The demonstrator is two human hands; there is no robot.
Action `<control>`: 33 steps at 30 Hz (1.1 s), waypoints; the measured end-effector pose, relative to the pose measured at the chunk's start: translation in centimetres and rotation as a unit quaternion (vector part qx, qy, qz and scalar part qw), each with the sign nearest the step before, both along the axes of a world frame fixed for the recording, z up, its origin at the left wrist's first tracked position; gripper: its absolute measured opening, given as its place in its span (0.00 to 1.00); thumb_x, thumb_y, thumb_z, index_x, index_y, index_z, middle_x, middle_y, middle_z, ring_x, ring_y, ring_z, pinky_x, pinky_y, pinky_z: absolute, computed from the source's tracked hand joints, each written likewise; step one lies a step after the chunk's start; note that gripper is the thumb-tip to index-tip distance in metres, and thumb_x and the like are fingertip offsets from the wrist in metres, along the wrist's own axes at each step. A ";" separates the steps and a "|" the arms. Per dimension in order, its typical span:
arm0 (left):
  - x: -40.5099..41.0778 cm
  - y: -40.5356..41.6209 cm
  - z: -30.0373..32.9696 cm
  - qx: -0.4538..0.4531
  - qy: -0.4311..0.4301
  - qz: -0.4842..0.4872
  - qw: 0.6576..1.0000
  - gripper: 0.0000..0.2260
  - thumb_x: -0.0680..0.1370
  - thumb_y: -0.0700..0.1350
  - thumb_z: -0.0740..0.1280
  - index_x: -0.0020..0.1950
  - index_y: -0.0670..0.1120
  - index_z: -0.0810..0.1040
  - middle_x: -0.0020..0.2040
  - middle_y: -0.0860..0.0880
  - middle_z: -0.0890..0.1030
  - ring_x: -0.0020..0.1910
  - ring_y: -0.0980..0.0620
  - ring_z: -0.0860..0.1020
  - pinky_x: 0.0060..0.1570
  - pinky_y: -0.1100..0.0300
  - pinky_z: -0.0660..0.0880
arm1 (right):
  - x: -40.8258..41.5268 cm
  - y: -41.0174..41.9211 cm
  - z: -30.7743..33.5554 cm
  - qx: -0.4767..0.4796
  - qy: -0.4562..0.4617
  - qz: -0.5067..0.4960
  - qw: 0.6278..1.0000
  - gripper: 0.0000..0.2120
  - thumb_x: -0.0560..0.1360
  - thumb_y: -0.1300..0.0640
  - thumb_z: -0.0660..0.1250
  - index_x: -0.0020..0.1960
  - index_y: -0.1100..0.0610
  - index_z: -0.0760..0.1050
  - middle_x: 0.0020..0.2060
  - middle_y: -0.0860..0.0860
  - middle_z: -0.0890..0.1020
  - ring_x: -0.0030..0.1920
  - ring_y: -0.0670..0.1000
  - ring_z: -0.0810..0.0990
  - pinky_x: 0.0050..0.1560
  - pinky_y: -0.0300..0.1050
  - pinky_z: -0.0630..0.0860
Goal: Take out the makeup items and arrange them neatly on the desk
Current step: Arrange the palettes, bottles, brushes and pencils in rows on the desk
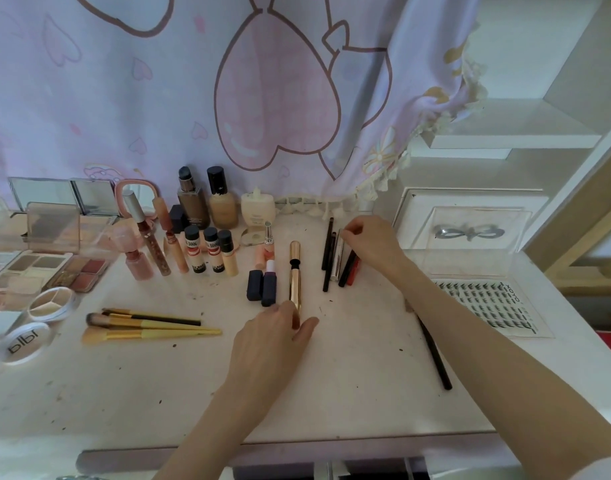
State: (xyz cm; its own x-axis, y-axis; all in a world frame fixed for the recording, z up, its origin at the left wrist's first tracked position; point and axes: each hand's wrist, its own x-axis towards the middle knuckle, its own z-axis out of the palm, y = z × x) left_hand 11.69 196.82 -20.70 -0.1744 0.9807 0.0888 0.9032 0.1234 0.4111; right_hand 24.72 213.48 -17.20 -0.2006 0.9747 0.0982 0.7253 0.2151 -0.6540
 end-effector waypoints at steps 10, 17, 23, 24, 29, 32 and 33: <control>3.0 -0.2 -0.8 0.108 -0.017 -0.229 0.967 0.19 0.80 0.48 0.58 0.70 0.45 0.67 0.68 0.47 0.69 0.68 0.52 0.67 0.64 0.69 0.60 | -1.5 0.0 -1.3 -0.021 -0.203 -0.002 0.979 0.14 0.74 0.54 0.60 0.32 0.56 0.64 0.31 0.50 0.70 0.42 0.55 0.73 0.42 0.45 0.68; 3.0 -0.3 -2.4 0.097 0.034 -0.267 0.958 0.20 0.82 0.51 0.52 0.73 0.49 0.63 0.74 0.51 0.61 0.74 0.55 0.54 0.71 0.65 0.46 | -1.5 0.2 -1.1 -0.048 -0.240 -0.010 0.970 0.12 0.72 0.56 0.61 0.32 0.56 0.63 0.31 0.50 0.70 0.40 0.53 0.73 0.43 0.43 0.68; 2.9 -0.2 -2.6 0.101 0.032 -0.261 0.959 0.20 0.82 0.52 0.51 0.74 0.51 0.61 0.75 0.53 0.60 0.74 0.57 0.53 0.69 0.68 0.41 | -0.5 0.6 -0.4 -0.015 -0.150 -0.018 0.988 0.18 0.75 0.54 0.62 0.30 0.57 0.61 0.27 0.50 0.68 0.33 0.53 0.71 0.30 0.41 0.63; 2.9 -0.2 -2.7 0.101 0.032 -0.260 0.960 0.20 0.82 0.52 0.51 0.73 0.52 0.61 0.75 0.54 0.60 0.74 0.58 0.52 0.68 0.69 0.41 | -0.1 0.5 0.0 -0.004 -0.116 -0.026 0.993 0.19 0.75 0.54 0.62 0.29 0.58 0.61 0.26 0.50 0.67 0.30 0.51 0.70 0.28 0.42 0.61; 2.9 -0.1 -2.8 0.095 0.010 -0.255 0.962 0.19 0.81 0.52 0.53 0.72 0.53 0.63 0.74 0.56 0.61 0.73 0.60 0.53 0.68 0.70 0.43 | 2.4 -1.7 2.3 -0.014 0.063 -0.021 0.998 0.13 0.73 0.55 0.65 0.35 0.63 0.72 0.28 0.54 0.73 0.30 0.50 0.72 0.33 0.41 0.69; 2.8 -0.3 -2.1 0.091 -0.077 -0.241 0.963 0.16 0.81 0.48 0.57 0.69 0.52 0.69 0.69 0.56 0.68 0.69 0.61 0.62 0.64 0.78 0.50 | 4.4 -4.6 3.0 -0.161 0.207 0.048 0.964 0.11 0.75 0.56 0.65 0.45 0.65 0.76 0.32 0.54 0.80 0.34 0.52 0.81 0.38 0.45 0.79; 2.7 -0.3 -1.7 0.093 -0.129 -0.224 0.961 0.15 0.80 0.46 0.58 0.67 0.53 0.70 0.66 0.56 0.71 0.65 0.61 0.67 0.61 0.81 0.55 | 5.0 -5.6 3.0 -0.211 0.231 0.075 0.947 0.09 0.76 0.56 0.64 0.46 0.63 0.75 0.32 0.54 0.81 0.32 0.52 0.82 0.34 0.43 0.78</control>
State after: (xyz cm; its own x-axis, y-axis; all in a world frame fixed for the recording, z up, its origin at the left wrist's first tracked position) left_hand 14.39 196.48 -22.45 0.2225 0.9336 0.2810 0.7127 -0.3524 0.6065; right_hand 29.75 207.88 -14.18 -0.3708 0.9107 -0.1817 0.3220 -0.0574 -0.9450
